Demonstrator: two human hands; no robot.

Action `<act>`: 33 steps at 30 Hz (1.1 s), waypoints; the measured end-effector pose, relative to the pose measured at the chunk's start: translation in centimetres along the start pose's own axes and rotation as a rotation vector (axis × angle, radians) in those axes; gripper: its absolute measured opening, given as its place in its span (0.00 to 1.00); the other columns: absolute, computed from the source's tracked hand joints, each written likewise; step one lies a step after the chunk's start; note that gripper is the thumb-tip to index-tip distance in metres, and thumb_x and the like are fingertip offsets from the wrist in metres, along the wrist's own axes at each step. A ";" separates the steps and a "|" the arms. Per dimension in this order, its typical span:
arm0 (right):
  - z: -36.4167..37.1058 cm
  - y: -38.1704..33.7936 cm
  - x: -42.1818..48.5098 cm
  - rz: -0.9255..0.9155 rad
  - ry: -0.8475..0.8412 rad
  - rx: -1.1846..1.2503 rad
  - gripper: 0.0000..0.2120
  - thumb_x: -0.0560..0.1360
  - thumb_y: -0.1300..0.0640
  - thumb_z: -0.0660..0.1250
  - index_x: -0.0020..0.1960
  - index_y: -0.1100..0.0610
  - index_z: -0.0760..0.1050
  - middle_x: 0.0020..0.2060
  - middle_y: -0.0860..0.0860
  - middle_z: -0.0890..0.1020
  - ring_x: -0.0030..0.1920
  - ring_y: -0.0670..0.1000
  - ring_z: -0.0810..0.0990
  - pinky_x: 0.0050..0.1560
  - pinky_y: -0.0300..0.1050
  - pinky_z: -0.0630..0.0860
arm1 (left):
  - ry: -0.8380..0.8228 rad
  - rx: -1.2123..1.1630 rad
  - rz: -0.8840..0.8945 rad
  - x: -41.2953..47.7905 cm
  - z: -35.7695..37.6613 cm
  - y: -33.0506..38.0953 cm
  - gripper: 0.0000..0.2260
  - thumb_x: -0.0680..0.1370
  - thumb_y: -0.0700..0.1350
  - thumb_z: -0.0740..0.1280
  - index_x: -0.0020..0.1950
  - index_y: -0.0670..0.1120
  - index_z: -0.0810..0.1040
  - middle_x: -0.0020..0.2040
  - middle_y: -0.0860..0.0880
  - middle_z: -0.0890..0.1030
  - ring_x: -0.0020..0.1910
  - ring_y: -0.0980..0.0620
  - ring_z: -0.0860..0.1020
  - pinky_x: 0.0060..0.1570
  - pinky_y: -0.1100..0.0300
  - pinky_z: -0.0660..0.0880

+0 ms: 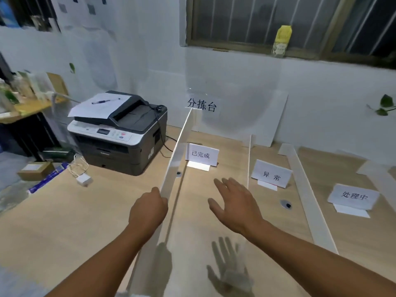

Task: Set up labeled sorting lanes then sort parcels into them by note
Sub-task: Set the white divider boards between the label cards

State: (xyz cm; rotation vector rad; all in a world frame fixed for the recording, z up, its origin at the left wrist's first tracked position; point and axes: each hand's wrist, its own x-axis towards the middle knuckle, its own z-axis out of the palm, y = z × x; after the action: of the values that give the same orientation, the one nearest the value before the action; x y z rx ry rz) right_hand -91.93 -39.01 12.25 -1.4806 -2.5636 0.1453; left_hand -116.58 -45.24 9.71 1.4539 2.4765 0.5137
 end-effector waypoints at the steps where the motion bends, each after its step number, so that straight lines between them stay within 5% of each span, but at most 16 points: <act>1: 0.9 -0.4 1.3 -0.002 -0.008 -0.001 0.33 0.81 0.35 0.51 0.82 0.48 0.55 0.80 0.50 0.61 0.81 0.53 0.53 0.79 0.52 0.52 | 0.001 -0.002 0.010 1.8 0.6 -0.5 0.04 0.81 0.44 0.58 0.50 0.45 0.70 0.44 0.46 0.77 0.35 0.48 0.73 0.35 0.57 0.70; 14: 6.8 -3.2 12.7 0.205 -0.102 -0.033 0.32 0.82 0.35 0.51 0.82 0.49 0.57 0.80 0.51 0.62 0.81 0.54 0.54 0.79 0.53 0.53 | -0.136 -0.082 0.044 17.2 5.9 -5.4 0.05 0.81 0.41 0.57 0.50 0.42 0.71 0.40 0.46 0.76 0.39 0.41 0.76 0.40 0.52 0.76; 27: 11.5 -6.8 15.8 0.406 -0.144 -0.061 0.33 0.81 0.35 0.50 0.82 0.48 0.56 0.80 0.52 0.63 0.81 0.55 0.55 0.79 0.55 0.54 | -0.268 -0.098 0.065 20.1 11.8 -10.7 0.05 0.81 0.42 0.57 0.49 0.43 0.70 0.42 0.44 0.79 0.32 0.48 0.71 0.32 0.56 0.65; 30: 11.1 -7.6 15.4 0.428 -0.152 -0.064 0.34 0.80 0.34 0.48 0.82 0.48 0.55 0.80 0.51 0.62 0.81 0.54 0.54 0.79 0.54 0.54 | -0.310 -0.075 0.072 20.3 11.0 -10.8 0.09 0.82 0.48 0.57 0.54 0.43 0.71 0.49 0.45 0.79 0.38 0.46 0.74 0.38 0.56 0.68; 33: 9.6 -7.7 14.3 0.442 -0.141 -0.077 0.35 0.80 0.33 0.45 0.82 0.48 0.55 0.80 0.52 0.62 0.81 0.54 0.54 0.79 0.54 0.54 | -0.271 -0.077 0.115 20.4 9.7 -10.8 0.23 0.81 0.59 0.60 0.67 0.43 0.70 0.62 0.45 0.74 0.56 0.42 0.76 0.47 0.52 0.71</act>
State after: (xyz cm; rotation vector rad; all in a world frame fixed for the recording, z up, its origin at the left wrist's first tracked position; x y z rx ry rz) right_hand -107.42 -30.45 5.71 -2.1178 -2.3205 0.2160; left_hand -131.53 -30.48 -3.85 1.5303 2.1521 0.3982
